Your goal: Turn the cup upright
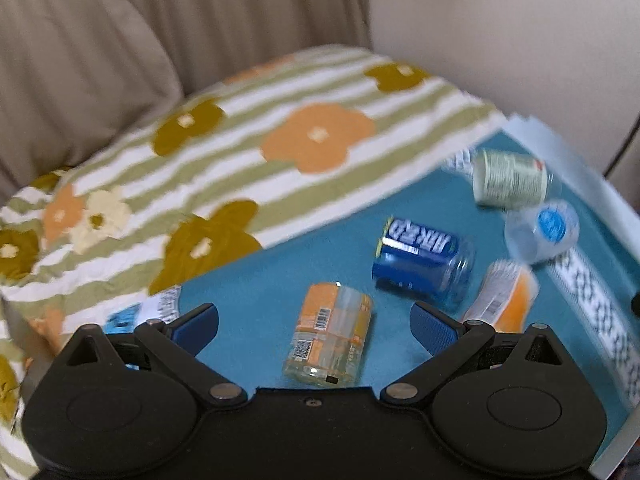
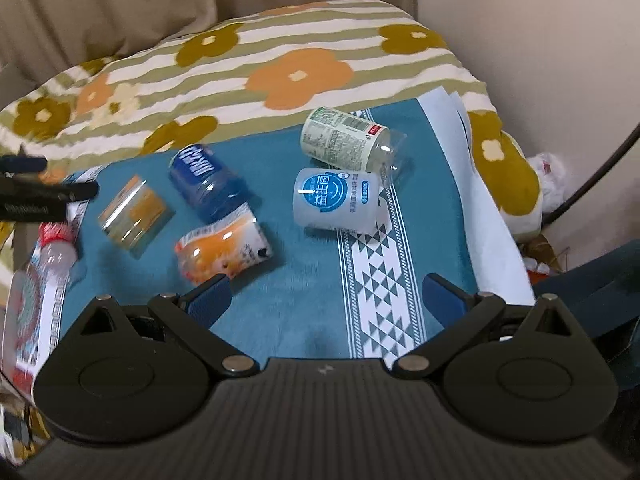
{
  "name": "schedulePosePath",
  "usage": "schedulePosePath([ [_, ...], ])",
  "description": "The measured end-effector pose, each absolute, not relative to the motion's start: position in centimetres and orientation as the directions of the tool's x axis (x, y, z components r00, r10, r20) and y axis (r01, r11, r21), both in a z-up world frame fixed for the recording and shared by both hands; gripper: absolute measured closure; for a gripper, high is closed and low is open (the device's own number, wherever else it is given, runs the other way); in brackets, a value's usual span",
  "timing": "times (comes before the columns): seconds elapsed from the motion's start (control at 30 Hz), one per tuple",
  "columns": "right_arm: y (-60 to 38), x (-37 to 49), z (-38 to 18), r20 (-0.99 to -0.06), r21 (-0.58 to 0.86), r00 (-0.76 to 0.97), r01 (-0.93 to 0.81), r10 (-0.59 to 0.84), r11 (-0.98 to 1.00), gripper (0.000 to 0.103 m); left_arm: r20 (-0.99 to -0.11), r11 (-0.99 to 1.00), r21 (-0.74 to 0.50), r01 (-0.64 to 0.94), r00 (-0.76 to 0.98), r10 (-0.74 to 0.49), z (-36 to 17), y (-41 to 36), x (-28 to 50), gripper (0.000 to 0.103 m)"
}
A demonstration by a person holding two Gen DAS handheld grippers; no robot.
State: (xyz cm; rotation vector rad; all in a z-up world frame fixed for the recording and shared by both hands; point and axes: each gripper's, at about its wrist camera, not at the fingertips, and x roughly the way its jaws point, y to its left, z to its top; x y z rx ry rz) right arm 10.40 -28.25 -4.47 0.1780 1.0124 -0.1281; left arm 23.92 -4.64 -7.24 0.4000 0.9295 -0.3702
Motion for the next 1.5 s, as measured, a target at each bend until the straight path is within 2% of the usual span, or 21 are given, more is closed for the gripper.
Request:
schedulePosePath([
  [0.2,-27.3,12.6,-6.9,-0.886,0.077,0.461,0.257,-0.052,0.963,0.0,-0.892,0.82,0.123,0.559,0.425,-0.156,-11.3,-4.2,26.7,0.0],
  [0.4,-26.3,13.6,-8.5,-0.906,0.072,0.419,0.294,-0.061,0.953,0.0,-0.923,0.788,0.079,0.61,0.342,-0.173,-13.7,-4.1,28.1,0.007],
  [0.47,-26.1,13.8,-8.9,-0.91,0.07,0.409,0.302,-0.063,0.951,0.0,-0.93,0.781,0.07,0.62,0.324,-0.174,-14.3,-4.1,28.3,0.014],
  [0.53,-26.0,13.9,-9.1,-0.913,0.071,0.402,0.311,-0.063,0.948,0.0,-0.937,0.772,0.069,0.632,0.306,-0.166,-14.9,-4.2,28.4,0.033],
  [0.6,-25.9,14.0,-9.2,-0.916,0.076,0.396,0.32,-0.06,0.944,0.0,-0.941,0.769,0.066,0.635,0.297,-0.164,-15.2,-4.2,28.5,0.039],
  [1.03,-26.3,13.8,-8.0,-0.911,0.085,0.411,0.274,-0.037,0.958,0.0,-0.923,0.813,0.082,0.576,0.352,-0.156,-12.7,-4.1,26.7,0.039],
  [1.13,-26.5,13.5,-7.4,-0.906,0.06,0.42,0.228,-0.043,0.972,0.0,-0.914,0.841,0.079,0.535,0.375,-0.153,-11.3,-4.3,25.4,0.039],
  [1.3,-27.8,12.5,-6.3,-0.889,0.098,0.457,0.176,0.007,0.98,0.0,-0.9,0.89,0.065,0.452,0.412,-0.144,-9.3,-5.3,22.1,0.039],
  [1.5,-29.5,10.8,-5.7,-0.878,0.109,0.476,0.098,0.049,0.989,0.0,-0.894,0.942,0.025,0.334,0.43,-0.128,-9.0,-6.8,17.6,0.039],
])
